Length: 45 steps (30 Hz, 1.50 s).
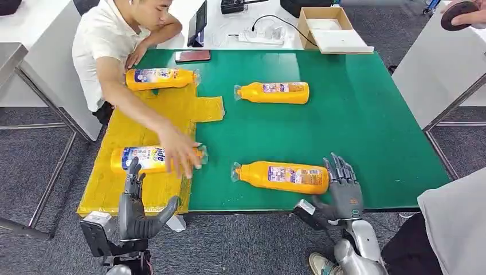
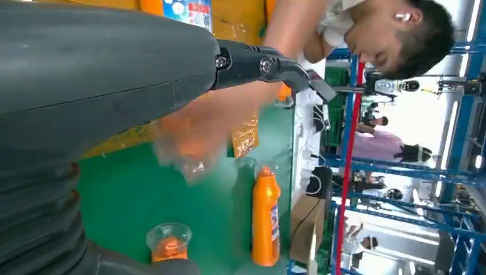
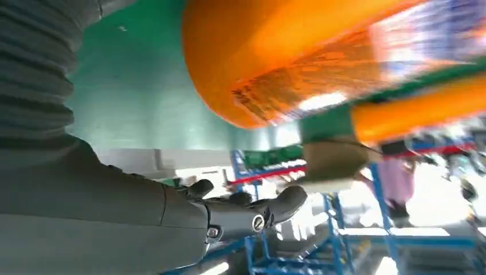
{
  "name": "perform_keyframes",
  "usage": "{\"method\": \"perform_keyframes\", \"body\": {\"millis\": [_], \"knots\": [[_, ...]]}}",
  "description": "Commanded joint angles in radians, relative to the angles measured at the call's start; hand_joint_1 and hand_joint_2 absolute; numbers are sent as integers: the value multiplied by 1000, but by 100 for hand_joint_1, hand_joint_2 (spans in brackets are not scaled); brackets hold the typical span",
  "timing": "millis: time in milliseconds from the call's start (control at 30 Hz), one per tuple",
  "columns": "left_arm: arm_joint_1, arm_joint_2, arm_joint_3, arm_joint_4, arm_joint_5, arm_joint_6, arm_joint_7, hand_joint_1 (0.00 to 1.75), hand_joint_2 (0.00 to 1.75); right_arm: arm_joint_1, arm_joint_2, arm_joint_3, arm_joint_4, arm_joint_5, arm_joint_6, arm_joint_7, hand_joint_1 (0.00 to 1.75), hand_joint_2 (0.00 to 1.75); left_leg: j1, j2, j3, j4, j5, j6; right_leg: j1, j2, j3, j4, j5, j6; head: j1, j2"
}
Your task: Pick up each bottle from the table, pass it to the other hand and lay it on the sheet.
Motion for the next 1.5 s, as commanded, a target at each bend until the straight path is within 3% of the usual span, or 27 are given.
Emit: {"method": "perform_keyframes", "body": {"millis": [33,433,600,1200,1400,1500], "knots": [[-28,-12,-17,21,14,45,-1,0,175,-150,-36,-13,299,12,-62,23,0,175,0,1,2,-1,-1,-1,0,0,2,-1,0,-1,0,0],[-53,-9,-33,46,15,51,0,0,175,-204,14,9,349,-5,-62,-10,0,175,1,2,3,-1,-1,-2,1,1,3,-1,0,-2,0,0],[-69,-5,-50,55,-1,61,-3,0,175,-233,56,80,400,5,-60,-42,0,175,1,3,4,-1,-1,-2,1,1,4,-1,0,-2,0,0],[-53,9,-80,50,-33,60,11,0,175,-211,89,199,389,2,-3,-37,0,175,2,1,6,-2,-1,-2,2,-1,6,-1,-1,-2,0,0],[-61,6,-83,64,-34,52,22,0,175,-252,67,233,433,-3,96,83,0,175,2,1,7,-2,-1,-2,2,-1,7,-1,-1,-3,0,0],[-69,3,-86,68,-39,35,35,0,175,-290,29,267,511,19,256,244,0,175,1,0,7,-1,-1,-2,1,-2,7,-1,-1,-2,0,0]]}}
